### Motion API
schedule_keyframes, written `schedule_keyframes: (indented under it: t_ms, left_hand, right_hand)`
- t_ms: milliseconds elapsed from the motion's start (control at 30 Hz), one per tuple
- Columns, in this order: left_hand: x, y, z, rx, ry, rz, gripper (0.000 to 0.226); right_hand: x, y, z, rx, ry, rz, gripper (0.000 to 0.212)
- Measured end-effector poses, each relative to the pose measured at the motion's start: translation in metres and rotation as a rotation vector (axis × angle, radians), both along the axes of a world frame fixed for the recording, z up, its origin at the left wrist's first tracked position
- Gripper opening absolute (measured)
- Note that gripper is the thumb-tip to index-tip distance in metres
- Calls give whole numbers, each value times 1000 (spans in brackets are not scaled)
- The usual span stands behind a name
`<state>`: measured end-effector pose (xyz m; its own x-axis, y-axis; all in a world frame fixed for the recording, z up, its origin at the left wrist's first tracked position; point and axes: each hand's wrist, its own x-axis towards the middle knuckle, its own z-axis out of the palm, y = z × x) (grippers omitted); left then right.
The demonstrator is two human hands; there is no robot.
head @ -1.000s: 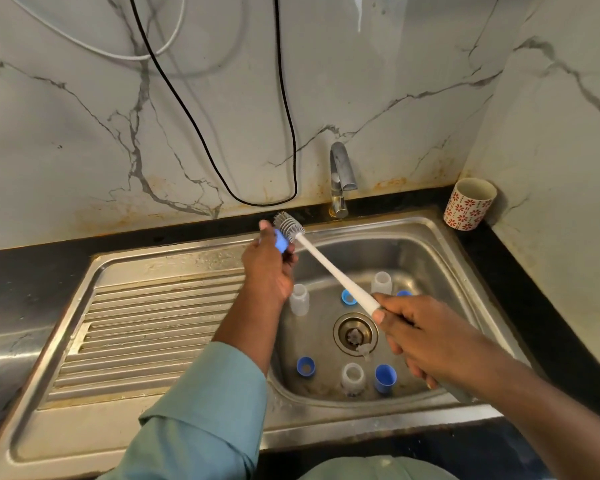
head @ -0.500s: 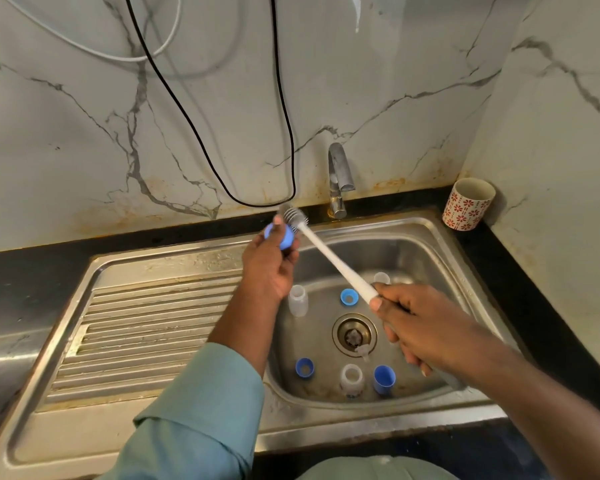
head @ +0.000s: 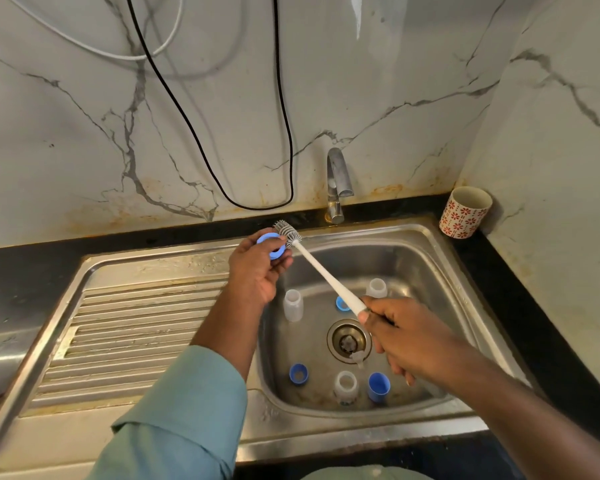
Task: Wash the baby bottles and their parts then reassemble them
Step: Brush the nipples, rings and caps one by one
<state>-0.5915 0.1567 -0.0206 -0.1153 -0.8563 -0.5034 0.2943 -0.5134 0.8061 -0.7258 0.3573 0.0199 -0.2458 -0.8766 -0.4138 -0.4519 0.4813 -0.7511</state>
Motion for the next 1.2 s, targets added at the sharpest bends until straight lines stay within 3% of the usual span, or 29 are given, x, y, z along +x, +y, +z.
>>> schedule_keyframes:
  t_ms: [100, 233, 367, 467, 567, 700, 800, 933, 1100, 1200]
  left_hand:
    - [6, -12, -6, 56, 103, 150, 30]
    - [-4, -2, -9, 131, 154, 60, 16]
    - [5, -14, -6, 171, 185, 222, 19]
    - [7, -13, -8, 165, 91, 177, 31]
    - [3, -7, -4, 169, 192, 152, 28]
    - [5, -11, -4, 83, 247, 294, 42]
    - [-4, 1, -6, 87, 223, 144, 33]
    - [-3, 1, -7, 31, 308, 358, 15]
    - [-9, 11, -11, 49, 330, 276, 48]
    - [1, 4, -10, 47, 360, 448, 51]
  right_hand:
    - [8, 4, -3, -9, 35, 37, 22]
    - [9, -5, -3, -31, 13, -19, 23]
    - [9, 6, 0, 14, -24, 33, 20]
    - [13, 10, 0, 30, -87, 16, 24]
    - [14, 7, -3, -1, -97, -40, 24]
    - [17, 14, -3, -9, -81, 1, 21]
    - [15, 4, -4, -28, -74, -53, 20]
    - [13, 6, -5, -40, -62, 8, 18]
    - [8, -1, -4, -82, -114, -26, 19]
    - [8, 6, -4, -59, -77, 28, 21]
